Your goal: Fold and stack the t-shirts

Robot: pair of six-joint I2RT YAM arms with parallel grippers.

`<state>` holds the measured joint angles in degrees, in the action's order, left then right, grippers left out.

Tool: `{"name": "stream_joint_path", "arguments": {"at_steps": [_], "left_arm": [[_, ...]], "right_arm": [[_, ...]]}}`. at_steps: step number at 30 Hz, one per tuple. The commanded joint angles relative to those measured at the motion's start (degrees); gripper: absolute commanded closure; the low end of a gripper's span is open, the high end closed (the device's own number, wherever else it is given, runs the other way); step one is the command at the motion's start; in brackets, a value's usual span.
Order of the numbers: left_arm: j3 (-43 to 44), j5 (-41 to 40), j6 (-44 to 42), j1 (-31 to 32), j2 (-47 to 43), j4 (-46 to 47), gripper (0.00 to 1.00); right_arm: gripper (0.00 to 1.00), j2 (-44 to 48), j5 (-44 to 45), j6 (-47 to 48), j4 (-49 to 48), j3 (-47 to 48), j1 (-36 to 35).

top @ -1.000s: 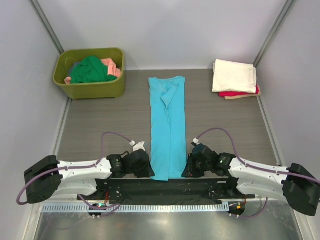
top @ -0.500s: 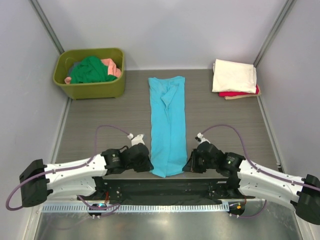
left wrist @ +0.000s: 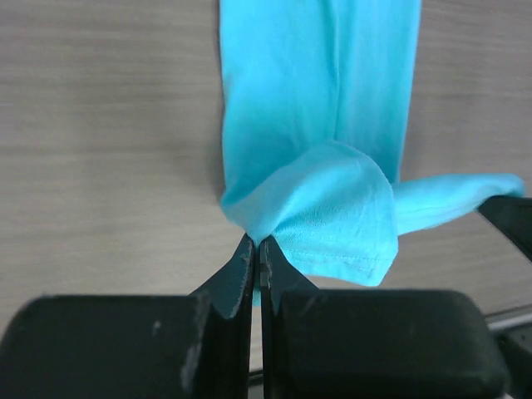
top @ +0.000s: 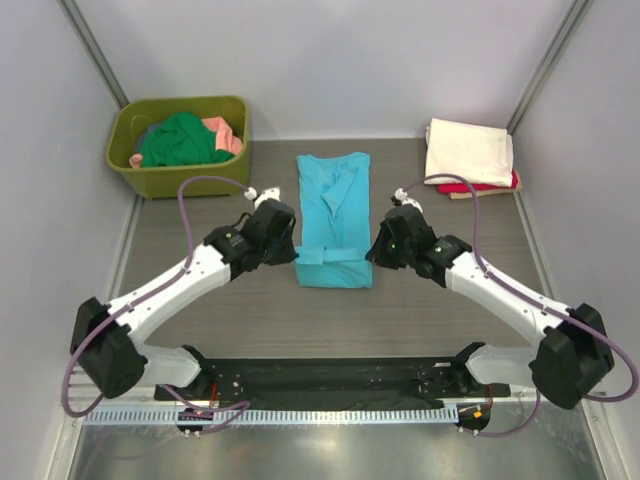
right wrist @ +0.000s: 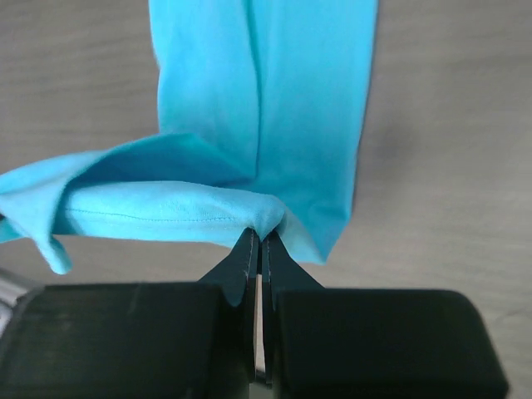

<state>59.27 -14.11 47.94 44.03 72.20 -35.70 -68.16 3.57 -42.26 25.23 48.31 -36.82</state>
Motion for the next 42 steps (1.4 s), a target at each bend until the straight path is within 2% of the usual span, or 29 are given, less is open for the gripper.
{"name": "stream_joint_path", "arguments": {"at_steps": [1, 6, 12, 20, 27, 32, 35, 36, 37, 39, 41, 42], "left_arm": [[7.15, 2.24, -7.86, -5.34, 6.00, 0.90, 0.99], [14.37, 6.37, -10.15, -9.31, 14.44, 3.97, 0.99], [23.17, 11.20, -12.61, -12.30, 26.66, 4.41, 0.99], [33.27, 13.06, -14.80, -14.50, 39.48, -0.49, 0.95], [36.80, 8.93, -14.81, -15.11, 41.79, -3.58, 0.95], [38.55, 9.10, -15.25, -15.99, 42.49, -3.76, 0.91], [41.70, 9.71, -15.95, -16.87, 45.47, -4.29, 0.82], [43.11, 9.89, -15.86, -17.39, 46.61, -4.55, 0.65], [44.87, 10.93, -15.52, -17.83, 49.93, -5.59, 0.54], [55.30, 12.43, -14.46, -19.76, 54.60, -11.45, 0.39], [65.39, 13.75, -13.41, -21.00, 61.63, -16.56, 0.37], [74.85, 13.76, -13.23, -22.05, 63.48, -18.94, 0.37]], "right_arm": [[0.99, -4.25, 4.07, 8.49, -1.67, 7.05, 3.41], [0.99, -12.85, 1.88, 11.06, -3.52, 12.76, 6.84], [0.99, -18.57, 1.18, 12.46, -4.58, 18.03, 9.57], [0.99, -25.96, -2.78, 13.96, -5.63, 21.99, 12.03], [0.99, -31.59, -7.09, 14.93, -6.60, 25.51, 13.26], [0.99, -34.32, -7.88, 15.28, -6.78, 27.88, 14.49], [0.99, -36.86, -8.49, 15.54, -6.78, 29.73, 15.28], [0.99, -38.78, -8.67, 15.54, -6.69, 30.95, 15.37], [0.99, -40.02, -9.37, 15.45, -6.60, 32.01, 16.16], [0.70, -45.71, -10.95, 15.54, -4.25, 39.08, 17.39], [0.40, -50.73, -12.36, 15.72, -1.17, 46.92, 19.58], [0.37, -53.02, -11.75, 15.72, 1.20, 55.92, 20.11]]}}
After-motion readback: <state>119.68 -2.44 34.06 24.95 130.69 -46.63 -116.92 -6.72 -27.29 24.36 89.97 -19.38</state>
